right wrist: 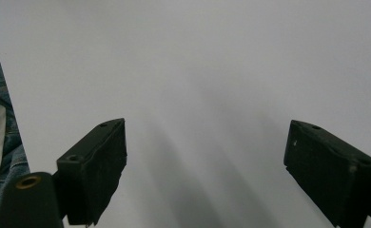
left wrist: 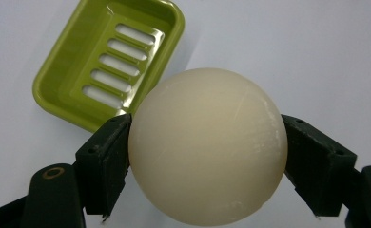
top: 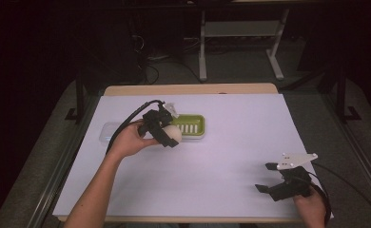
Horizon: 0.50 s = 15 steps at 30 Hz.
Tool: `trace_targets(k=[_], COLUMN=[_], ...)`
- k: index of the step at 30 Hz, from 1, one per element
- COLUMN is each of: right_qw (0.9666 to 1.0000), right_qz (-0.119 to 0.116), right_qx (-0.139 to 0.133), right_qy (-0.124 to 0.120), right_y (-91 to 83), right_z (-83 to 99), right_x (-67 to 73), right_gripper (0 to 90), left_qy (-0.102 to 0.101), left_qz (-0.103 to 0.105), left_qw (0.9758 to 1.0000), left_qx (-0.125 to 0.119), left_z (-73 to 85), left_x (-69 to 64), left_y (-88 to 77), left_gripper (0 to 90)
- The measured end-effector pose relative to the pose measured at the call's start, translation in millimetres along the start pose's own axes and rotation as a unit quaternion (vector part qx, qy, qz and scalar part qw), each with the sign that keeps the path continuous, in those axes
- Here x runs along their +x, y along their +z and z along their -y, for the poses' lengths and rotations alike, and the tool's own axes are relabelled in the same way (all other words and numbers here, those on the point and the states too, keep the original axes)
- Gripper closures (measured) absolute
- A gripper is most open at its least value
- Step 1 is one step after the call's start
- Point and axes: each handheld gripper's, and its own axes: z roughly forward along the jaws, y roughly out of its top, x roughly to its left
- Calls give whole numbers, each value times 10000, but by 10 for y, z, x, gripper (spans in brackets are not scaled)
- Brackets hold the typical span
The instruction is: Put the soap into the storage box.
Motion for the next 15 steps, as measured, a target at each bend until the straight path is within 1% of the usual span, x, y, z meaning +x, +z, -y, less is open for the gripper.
trace_targets(k=[1, 4, 5, 6, 7, 8, 10, 12, 15], right_qw=[10000, 10000, 10000, 10000, 10000, 10000, 10000, 10000, 10000], right_qz=[-15, -7, -11, -11, -17, -17, -1, -3, 0], right_qx=[-5, 3, -10, -10, -15, -15, -18, -24, -29], right_qy=[0, -6, -3, -3, -4, -4, 15, 3, 14], right_y=[0, -1, -2, -2, -4, -4, -4, -4, -6], right_z=[3, 4, 4, 4, 5, 5, 9, 12, 15], right_x=[3, 0, -1, -1, -3, -3, -11, -16, -19], right_gripper=[135, 135, 135, 135, 135, 135, 135, 135, 135], left_qy=[-1, -6, -35, -34, -35, -35, 11, 17, 50], left_qz=[-24, -22, -9, -17, -72, -72, -94, -91, -93], left_qw=[10000, 10000, 10000, 10000, 10000, 10000, 10000, 9999, 9999], left_qx=[10, -3, -30, -7, -17, -17, 11, -58, -97], left_z=[-38, -73, -89, -107, -147, -147, -194, -246, -340], left_x=[32, 72, 85, 101, 120, 120, 146, 160, 182], left_y=[9, 16, 22, 21, 22, 22, 4, -2, -11], left_gripper=[226, 226, 226, 226, 226, 227, 226, 226, 226])
